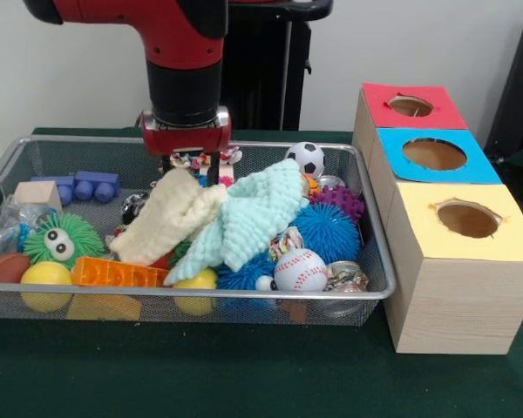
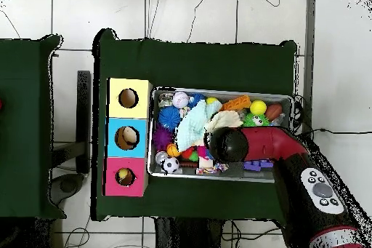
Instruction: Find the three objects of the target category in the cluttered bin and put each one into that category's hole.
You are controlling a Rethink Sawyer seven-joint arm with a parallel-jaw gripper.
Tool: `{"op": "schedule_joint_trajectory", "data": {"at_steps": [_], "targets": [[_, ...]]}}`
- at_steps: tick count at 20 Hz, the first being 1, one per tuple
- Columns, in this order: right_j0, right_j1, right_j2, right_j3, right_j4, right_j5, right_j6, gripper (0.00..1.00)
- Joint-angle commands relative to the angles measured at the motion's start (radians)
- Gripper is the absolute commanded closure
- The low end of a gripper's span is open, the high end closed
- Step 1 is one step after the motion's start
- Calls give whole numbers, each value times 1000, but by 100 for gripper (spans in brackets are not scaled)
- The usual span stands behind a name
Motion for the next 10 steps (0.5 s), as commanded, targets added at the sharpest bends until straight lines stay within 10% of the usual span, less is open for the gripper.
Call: {"op": "schedule_joint_trajectory", "data": {"at_steps": [1, 10], "targets": [[63, -48, -10, 15, 106, 102, 140, 0], [113, -36, -45, 69, 166, 4, 197, 0]]}}
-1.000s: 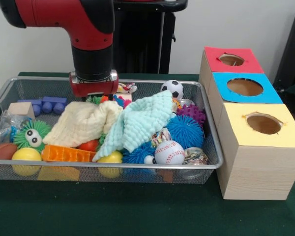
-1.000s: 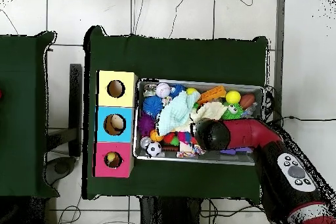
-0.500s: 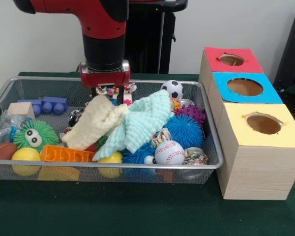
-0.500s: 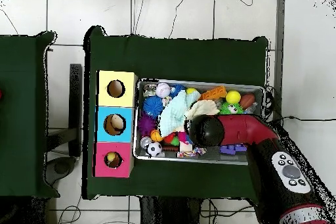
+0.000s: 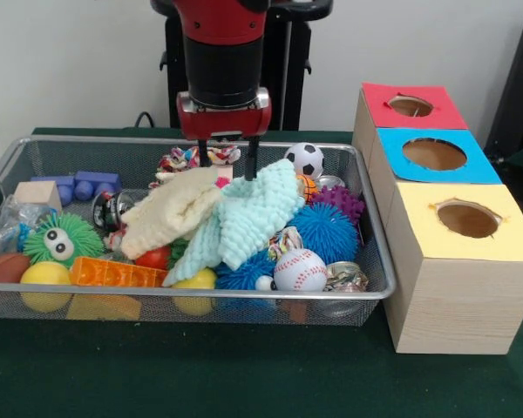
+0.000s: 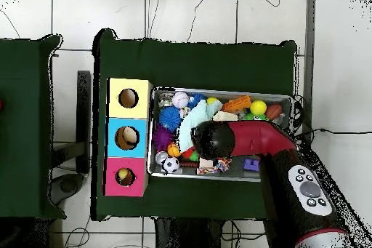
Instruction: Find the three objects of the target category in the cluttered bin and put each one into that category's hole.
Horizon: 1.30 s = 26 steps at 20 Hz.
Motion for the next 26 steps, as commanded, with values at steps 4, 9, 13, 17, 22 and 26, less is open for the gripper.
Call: {"op": "schedule_joint_trajectory", "data": {"at_steps": [4, 9, 13, 17, 22, 26], "targets": [[48, 62, -57, 78, 50, -139, 224, 0], [44, 87, -82, 104, 33, -230, 214, 0], [32, 82, -90, 119, 50, -218, 182, 0], [27, 73, -90, 125, 76, -195, 163, 0], [18, 89, -92, 142, 83, -241, 159, 0], [24, 107, -100, 128, 83, -260, 156, 0]]}}
